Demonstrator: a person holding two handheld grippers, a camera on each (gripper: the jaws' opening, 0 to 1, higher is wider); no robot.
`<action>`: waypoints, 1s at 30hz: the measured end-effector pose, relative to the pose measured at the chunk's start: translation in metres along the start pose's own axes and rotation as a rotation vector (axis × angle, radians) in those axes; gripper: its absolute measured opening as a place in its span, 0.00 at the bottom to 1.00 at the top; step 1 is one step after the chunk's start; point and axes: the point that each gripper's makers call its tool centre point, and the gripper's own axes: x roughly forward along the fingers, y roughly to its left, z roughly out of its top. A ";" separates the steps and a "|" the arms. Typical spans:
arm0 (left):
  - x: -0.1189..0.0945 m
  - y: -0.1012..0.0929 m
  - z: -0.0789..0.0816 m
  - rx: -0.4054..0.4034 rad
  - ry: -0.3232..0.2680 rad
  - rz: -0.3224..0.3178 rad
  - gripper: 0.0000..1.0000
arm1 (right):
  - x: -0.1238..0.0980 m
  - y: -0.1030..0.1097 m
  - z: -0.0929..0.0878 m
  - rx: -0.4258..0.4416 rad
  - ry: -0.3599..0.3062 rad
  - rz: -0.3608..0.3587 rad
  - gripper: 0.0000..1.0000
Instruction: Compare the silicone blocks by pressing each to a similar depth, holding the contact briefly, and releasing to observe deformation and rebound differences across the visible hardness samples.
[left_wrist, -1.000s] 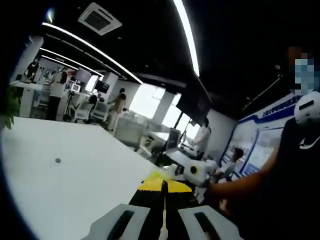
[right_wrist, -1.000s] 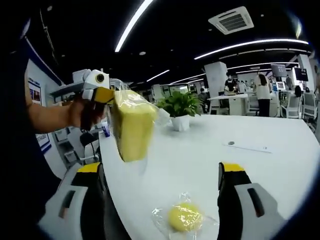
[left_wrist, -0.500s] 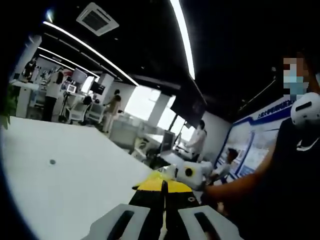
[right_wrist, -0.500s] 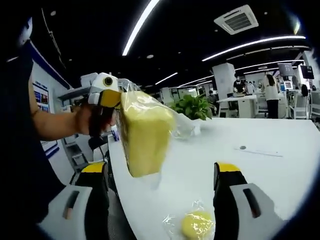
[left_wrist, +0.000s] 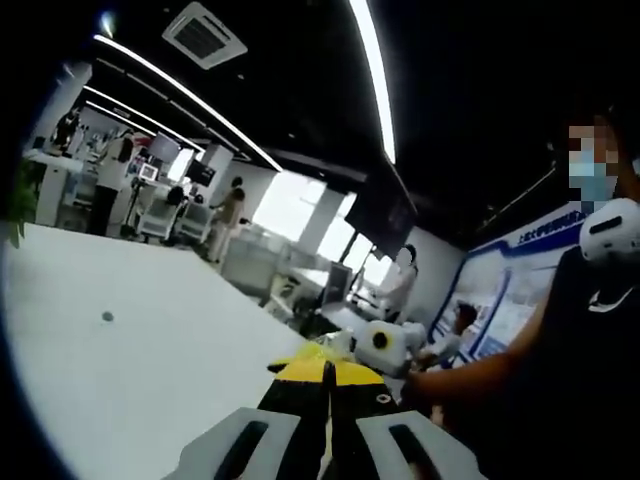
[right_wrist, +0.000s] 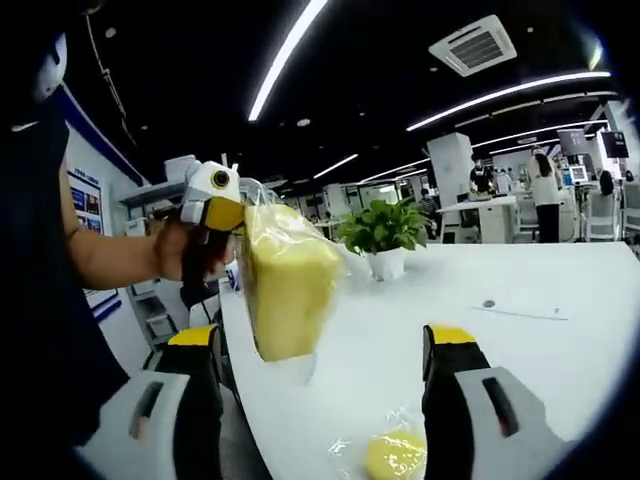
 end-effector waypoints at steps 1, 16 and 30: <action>-0.001 0.001 0.001 -0.001 -0.001 0.001 0.00 | 0.000 0.000 0.000 -0.004 0.001 0.001 0.77; -0.003 -0.010 0.007 -0.004 -0.015 -0.028 0.00 | 0.008 0.008 0.012 -0.011 -0.020 0.036 0.73; -0.002 -0.020 0.010 -0.009 -0.008 -0.070 0.00 | 0.013 0.027 0.028 -0.007 -0.049 0.119 0.57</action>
